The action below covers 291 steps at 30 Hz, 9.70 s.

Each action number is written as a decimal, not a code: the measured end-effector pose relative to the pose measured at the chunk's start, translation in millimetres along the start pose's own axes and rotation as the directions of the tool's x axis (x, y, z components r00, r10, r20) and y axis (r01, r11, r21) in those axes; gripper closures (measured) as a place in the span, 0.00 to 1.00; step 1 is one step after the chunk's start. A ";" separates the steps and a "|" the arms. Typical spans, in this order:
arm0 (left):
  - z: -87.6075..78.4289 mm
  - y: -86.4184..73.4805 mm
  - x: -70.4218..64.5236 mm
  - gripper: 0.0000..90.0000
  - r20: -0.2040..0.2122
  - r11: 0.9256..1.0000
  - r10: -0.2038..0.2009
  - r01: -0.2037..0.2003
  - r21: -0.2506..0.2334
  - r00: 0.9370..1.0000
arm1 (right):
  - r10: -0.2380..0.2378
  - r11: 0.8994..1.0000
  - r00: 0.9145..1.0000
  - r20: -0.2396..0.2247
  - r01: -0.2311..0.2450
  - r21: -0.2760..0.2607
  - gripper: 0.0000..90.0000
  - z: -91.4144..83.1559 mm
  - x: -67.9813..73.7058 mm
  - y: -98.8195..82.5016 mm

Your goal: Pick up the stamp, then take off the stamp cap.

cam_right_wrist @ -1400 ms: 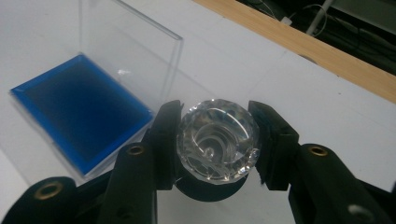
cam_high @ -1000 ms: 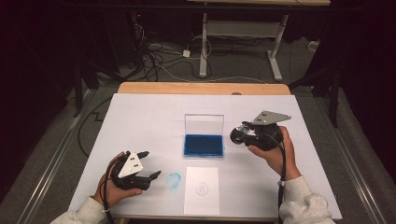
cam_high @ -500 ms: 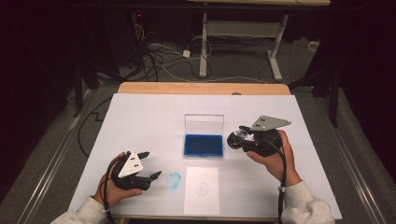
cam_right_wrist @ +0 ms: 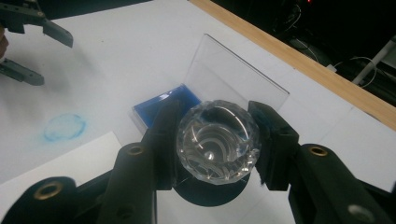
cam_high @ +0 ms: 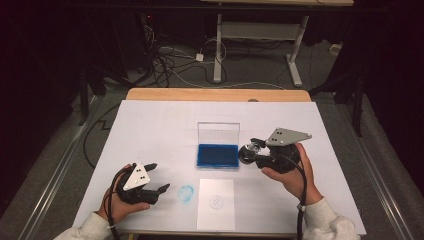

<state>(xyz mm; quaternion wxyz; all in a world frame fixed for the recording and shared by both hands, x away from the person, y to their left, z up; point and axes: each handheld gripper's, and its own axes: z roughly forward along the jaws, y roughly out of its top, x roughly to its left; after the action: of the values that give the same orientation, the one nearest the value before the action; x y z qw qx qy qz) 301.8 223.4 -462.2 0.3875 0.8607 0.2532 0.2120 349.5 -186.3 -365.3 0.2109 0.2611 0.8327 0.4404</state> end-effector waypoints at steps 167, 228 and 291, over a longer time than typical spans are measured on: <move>6.1 32.1 1.7 0.41 0.058 0.999 0.044 -0.043 -0.023 0.997 | -0.018 0.996 0.994 -0.108 0.008 -0.089 0.63 -2.9 44.8 -12.9; -20.0 -9.4 1.0 0.41 0.015 0.998 -0.052 0.051 0.042 0.999 | 0.016 0.999 0.999 -0.044 -0.017 -0.035 0.63 11.2 -6.7 20.2; -23.0 -12.3 1.8 0.41 0.023 0.996 -0.078 0.077 0.035 0.997 | -0.022 0.970 0.991 -0.131 0.053 0.236 0.63 147.7 27.0 33.9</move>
<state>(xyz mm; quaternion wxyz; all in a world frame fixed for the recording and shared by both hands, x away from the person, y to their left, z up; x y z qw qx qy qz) 286.9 244.4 -457.4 0.3839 0.8592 0.2850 0.1821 422.8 -61.3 -417.2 0.1329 0.2402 0.8961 0.3488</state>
